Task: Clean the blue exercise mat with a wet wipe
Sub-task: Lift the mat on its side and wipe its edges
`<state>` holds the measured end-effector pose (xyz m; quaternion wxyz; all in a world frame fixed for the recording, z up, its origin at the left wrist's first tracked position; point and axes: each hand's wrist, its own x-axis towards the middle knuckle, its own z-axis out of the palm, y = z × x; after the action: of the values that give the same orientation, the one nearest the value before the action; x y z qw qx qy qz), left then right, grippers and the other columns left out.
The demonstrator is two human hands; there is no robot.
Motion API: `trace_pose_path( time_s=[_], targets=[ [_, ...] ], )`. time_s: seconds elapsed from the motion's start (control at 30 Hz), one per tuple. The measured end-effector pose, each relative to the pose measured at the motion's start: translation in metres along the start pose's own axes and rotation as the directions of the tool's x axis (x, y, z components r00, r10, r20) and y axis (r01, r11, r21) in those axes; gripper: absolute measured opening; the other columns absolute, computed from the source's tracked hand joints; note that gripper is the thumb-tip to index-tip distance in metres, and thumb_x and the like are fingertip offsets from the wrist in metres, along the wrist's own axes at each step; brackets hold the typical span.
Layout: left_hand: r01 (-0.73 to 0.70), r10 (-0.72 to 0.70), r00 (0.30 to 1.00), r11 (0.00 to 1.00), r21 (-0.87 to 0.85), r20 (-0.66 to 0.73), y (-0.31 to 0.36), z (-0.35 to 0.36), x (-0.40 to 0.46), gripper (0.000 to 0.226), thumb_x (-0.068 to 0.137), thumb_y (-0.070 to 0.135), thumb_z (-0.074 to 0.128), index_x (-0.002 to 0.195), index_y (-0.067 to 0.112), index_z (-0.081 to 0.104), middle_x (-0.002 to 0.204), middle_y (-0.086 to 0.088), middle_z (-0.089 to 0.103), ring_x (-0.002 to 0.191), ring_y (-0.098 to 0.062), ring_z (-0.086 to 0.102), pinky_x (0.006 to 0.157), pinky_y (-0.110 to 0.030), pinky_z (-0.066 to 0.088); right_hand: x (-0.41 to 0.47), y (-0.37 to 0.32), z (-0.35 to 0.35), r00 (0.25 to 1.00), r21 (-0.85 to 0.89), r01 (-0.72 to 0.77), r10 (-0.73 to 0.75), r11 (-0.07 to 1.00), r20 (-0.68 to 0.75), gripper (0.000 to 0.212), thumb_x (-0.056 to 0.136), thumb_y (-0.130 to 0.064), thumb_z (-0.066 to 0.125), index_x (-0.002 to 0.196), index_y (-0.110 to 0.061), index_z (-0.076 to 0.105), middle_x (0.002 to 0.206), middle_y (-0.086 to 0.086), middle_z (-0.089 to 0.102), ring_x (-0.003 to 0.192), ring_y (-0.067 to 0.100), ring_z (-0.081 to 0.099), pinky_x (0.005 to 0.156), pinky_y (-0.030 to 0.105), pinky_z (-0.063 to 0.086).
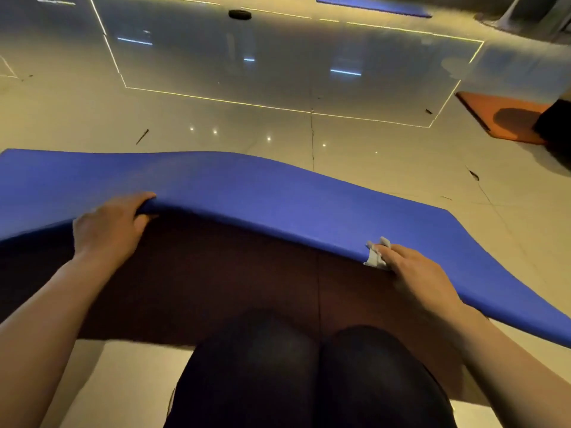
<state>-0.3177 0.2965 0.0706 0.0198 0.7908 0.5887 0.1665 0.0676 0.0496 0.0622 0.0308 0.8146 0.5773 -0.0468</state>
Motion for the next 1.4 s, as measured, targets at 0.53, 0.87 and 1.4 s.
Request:
trace_pose_path(
  time_s=[0.53,0.87,1.4],
  targets=[
    [0.095,-0.181,0.819,0.979,0.182,0.544,-0.074,0.067,-0.08,0.06,0.096,0.048,0.05,0.15,0.033,0.027,0.13,0.005,0.06,0.121,-0.018,0.055,0.113,-0.045,0.029,0.105,-0.247,0.008,0.707,0.007,0.572,-0.497,0.82,0.503,0.046,0.092,-0.042,0.064,0.128,-0.016,0.052,0.138,0.005,0.053,0.119,0.028,0.054,0.081,0.033,0.042],
    [0.082,0.067,0.7,0.982,-0.172,0.711,0.042,0.119,-0.039,0.046,0.103,0.029,0.044,0.148,0.026,0.036,0.14,-0.004,0.053,0.122,-0.022,0.052,0.1,-0.034,0.041,0.08,-0.065,0.042,0.817,0.079,0.059,-0.094,0.995,0.569,0.042,0.096,-0.044,0.056,0.125,-0.015,0.051,0.122,0.008,0.058,0.092,0.023,0.046,0.073,0.03,0.034],
    [-0.47,0.015,0.342,0.868,0.158,0.939,0.143,0.304,-0.041,0.091,0.096,0.056,0.045,0.14,0.043,-0.033,0.149,-0.001,-0.043,0.146,-0.031,-0.023,0.114,-0.065,0.009,0.158,0.17,0.229,0.768,0.293,-0.617,0.477,0.731,0.427,0.057,0.092,-0.036,0.064,0.133,-0.003,0.046,0.156,0.017,0.029,0.124,0.037,0.049,0.086,0.037,0.04]
  ],
)
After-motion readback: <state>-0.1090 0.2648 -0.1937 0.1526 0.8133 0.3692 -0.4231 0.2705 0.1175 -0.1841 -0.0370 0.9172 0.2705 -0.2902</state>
